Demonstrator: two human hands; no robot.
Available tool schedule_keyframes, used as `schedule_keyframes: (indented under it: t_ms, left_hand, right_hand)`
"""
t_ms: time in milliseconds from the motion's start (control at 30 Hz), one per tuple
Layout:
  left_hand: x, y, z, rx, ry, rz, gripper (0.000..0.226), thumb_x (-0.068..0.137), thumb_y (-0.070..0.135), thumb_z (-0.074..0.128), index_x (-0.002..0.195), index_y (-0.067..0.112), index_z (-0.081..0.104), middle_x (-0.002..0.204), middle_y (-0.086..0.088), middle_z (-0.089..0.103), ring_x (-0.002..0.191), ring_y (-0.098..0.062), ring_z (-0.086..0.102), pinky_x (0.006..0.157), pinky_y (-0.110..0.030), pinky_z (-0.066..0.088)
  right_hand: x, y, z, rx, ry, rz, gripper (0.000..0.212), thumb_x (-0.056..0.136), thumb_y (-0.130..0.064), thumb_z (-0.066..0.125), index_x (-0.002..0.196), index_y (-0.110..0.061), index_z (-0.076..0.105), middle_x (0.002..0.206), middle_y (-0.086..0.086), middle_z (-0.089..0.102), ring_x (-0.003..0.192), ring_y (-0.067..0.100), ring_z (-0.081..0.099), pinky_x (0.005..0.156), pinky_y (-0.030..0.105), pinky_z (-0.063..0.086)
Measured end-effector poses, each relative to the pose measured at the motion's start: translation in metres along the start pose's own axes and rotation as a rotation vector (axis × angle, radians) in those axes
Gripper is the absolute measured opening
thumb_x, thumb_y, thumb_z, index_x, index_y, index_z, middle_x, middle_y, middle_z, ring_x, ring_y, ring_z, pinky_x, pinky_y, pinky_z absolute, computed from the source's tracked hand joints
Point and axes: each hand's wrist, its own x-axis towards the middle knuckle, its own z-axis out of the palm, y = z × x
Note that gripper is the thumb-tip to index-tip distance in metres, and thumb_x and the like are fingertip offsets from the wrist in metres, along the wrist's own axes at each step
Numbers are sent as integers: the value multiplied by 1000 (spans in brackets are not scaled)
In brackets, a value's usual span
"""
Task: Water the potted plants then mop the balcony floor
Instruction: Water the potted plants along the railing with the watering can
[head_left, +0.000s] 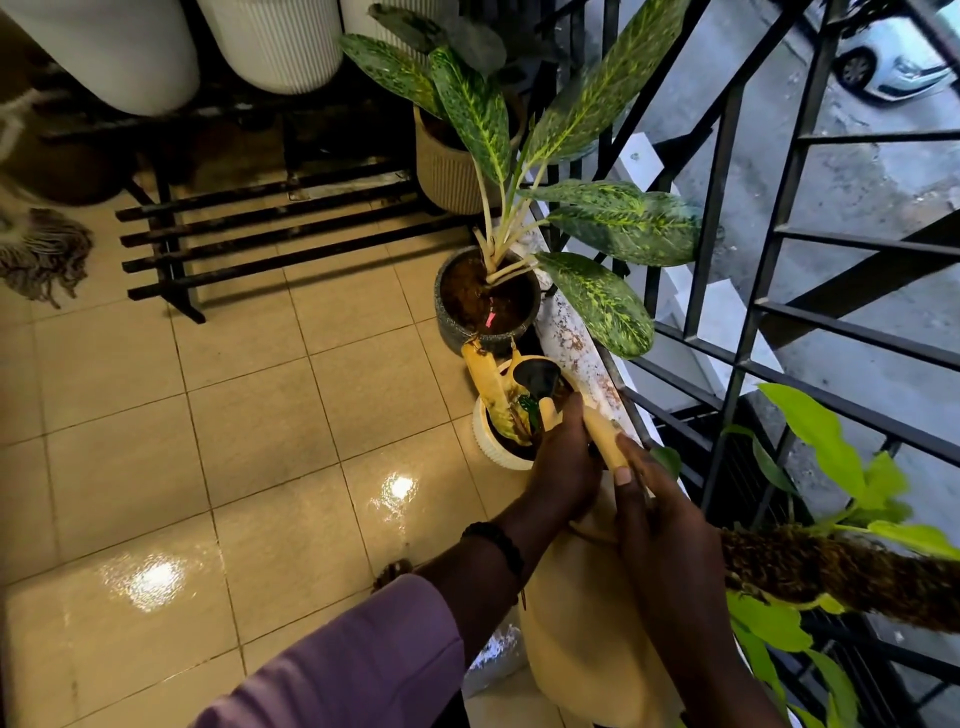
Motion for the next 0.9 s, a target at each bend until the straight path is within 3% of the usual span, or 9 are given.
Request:
schedule_keyframes:
  t_ms: [167, 300, 367, 500, 567, 633, 700, 767, 900]
  left_hand:
    - [3, 1, -3, 16, 40, 33, 68, 101, 20, 55, 157, 21, 18, 140, -18, 58, 128, -34, 56, 100, -43, 45]
    - [2, 10, -15, -5, 117, 110, 69, 98, 24, 61, 155, 21, 22, 133, -16, 64, 122, -30, 62, 99, -44, 51]
    - [1, 15, -23, -7, 170, 158, 68, 98, 22, 60, 156, 22, 22, 136, -12, 62, 124, -25, 61, 102, -42, 51]
    - [6, 29, -48, 43, 285, 284, 64, 100, 19, 54, 157, 24, 24, 131, -11, 61, 118, -25, 61, 95, -42, 53]
    - [14, 37, -61, 35, 305, 304, 62, 101, 19, 52, 157, 24, 25, 128, -13, 62, 114, -27, 62, 92, -46, 53]
    - [24, 43, -74, 56, 329, 302, 61, 102, 18, 52, 157, 24, 25, 130, -14, 61, 115, -28, 61, 92, -45, 52]
    - [37, 48, -86, 53, 333, 290, 63, 102, 19, 52, 157, 24, 24, 132, -15, 61, 115, -29, 62, 91, -43, 53]
    - [50, 56, -97, -2, 305, 249, 64, 102, 21, 54, 158, 25, 23, 131, -15, 63, 116, -29, 64, 90, -44, 54]
    - [81, 66, -116, -85, 242, 163, 67, 102, 15, 54, 159, 22, 19, 137, -15, 62, 121, -29, 64, 96, -46, 53]
  right_hand:
    - [-2, 9, 6, 73, 43, 17, 41, 94, -45, 44, 135, -44, 46, 128, -13, 61, 98, -9, 60, 71, 11, 46]
    - [-5, 14, 10, 95, 70, 12, 41, 92, -48, 42, 133, -53, 42, 124, -12, 61, 99, 14, 65, 68, 18, 45]
    - [-3, 13, 15, 73, 69, 8, 40, 91, -50, 41, 129, -62, 37, 126, -8, 60, 99, 19, 64, 68, 21, 45]
    - [9, 1, 25, 32, 68, -49, 41, 89, -67, 29, 130, -68, 28, 128, 5, 61, 102, 26, 63, 68, 23, 45]
    - [20, -11, 31, 46, 63, -81, 44, 89, -66, 28, 133, -66, 27, 136, -2, 55, 108, 22, 60, 77, 28, 47]
    - [35, -29, 35, 79, 54, -134, 42, 94, -57, 33, 135, -61, 29, 140, -25, 44, 115, 6, 52, 87, 31, 47]
    - [52, -42, 37, 65, 66, -199, 44, 94, -48, 36, 136, -57, 32, 132, -44, 34, 114, -10, 44, 88, 22, 42]
    - [71, -52, 38, 44, 65, -211, 46, 92, -45, 36, 136, -57, 34, 128, -40, 38, 107, -8, 50, 79, 14, 42]
    - [113, -62, 44, 10, 28, -217, 44, 93, -44, 38, 136, -55, 36, 120, -27, 49, 97, -7, 53, 68, 10, 41]
